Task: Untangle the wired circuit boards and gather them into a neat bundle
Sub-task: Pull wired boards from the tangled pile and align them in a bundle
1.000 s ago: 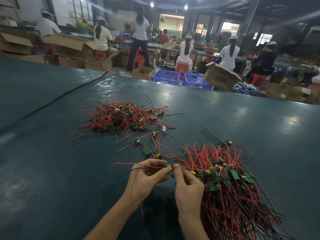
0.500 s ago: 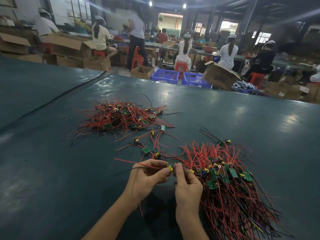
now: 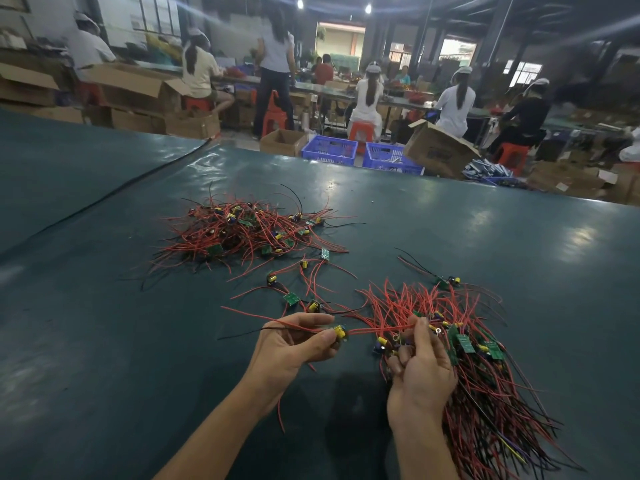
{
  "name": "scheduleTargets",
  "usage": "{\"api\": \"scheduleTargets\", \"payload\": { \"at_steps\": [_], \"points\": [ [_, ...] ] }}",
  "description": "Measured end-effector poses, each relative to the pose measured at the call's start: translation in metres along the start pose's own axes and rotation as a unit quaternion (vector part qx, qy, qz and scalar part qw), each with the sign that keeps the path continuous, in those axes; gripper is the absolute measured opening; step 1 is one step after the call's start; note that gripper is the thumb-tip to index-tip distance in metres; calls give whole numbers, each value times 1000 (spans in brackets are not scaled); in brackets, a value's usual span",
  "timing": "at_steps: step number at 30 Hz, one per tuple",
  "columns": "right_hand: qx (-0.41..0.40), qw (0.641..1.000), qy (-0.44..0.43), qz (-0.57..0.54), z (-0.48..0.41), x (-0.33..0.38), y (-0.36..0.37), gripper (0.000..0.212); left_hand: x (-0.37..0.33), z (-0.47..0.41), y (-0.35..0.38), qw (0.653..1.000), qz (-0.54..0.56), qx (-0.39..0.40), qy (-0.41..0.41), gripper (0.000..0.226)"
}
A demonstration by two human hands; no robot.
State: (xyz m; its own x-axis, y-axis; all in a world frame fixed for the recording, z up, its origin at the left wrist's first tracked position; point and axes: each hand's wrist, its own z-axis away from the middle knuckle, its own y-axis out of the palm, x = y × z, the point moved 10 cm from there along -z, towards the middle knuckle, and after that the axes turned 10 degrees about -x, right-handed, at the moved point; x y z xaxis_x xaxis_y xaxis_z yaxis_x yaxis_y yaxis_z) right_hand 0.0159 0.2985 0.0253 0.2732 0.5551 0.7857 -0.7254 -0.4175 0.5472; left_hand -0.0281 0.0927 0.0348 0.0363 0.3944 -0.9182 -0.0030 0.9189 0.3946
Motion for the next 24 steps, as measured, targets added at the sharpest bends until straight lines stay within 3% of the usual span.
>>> {"api": "scheduleTargets", "payload": {
  "at_steps": [4, 7, 10, 15, 20, 24],
  "points": [
    [20, 997, -16, 71, 8, -4, 5, 16, 1, -2, -9, 999, 36, -40, 4, 30],
    [95, 978, -24, 182, 29, -28, 20, 24, 3, -4, -11, 997, 53, -60, 6, 31],
    [164, 959, -57, 225, 48, -38, 33, 18, 5, -3, -7, 997, 56, -53, 4, 27],
    [126, 965, -80, 216, 39, -32, 26, 10, 1, 3, 5, 1000, -8, -1, 30, 21],
    [101, 964, -107, 221, 34, -24, 20, 4, -2, 17, 27, 989, -100, 67, 84, 40],
    [68, 976, -78, 193, 25, -26, 12, 5, -2, 25, 37, 969, -175, 111, 136, 53]
  ]
}}
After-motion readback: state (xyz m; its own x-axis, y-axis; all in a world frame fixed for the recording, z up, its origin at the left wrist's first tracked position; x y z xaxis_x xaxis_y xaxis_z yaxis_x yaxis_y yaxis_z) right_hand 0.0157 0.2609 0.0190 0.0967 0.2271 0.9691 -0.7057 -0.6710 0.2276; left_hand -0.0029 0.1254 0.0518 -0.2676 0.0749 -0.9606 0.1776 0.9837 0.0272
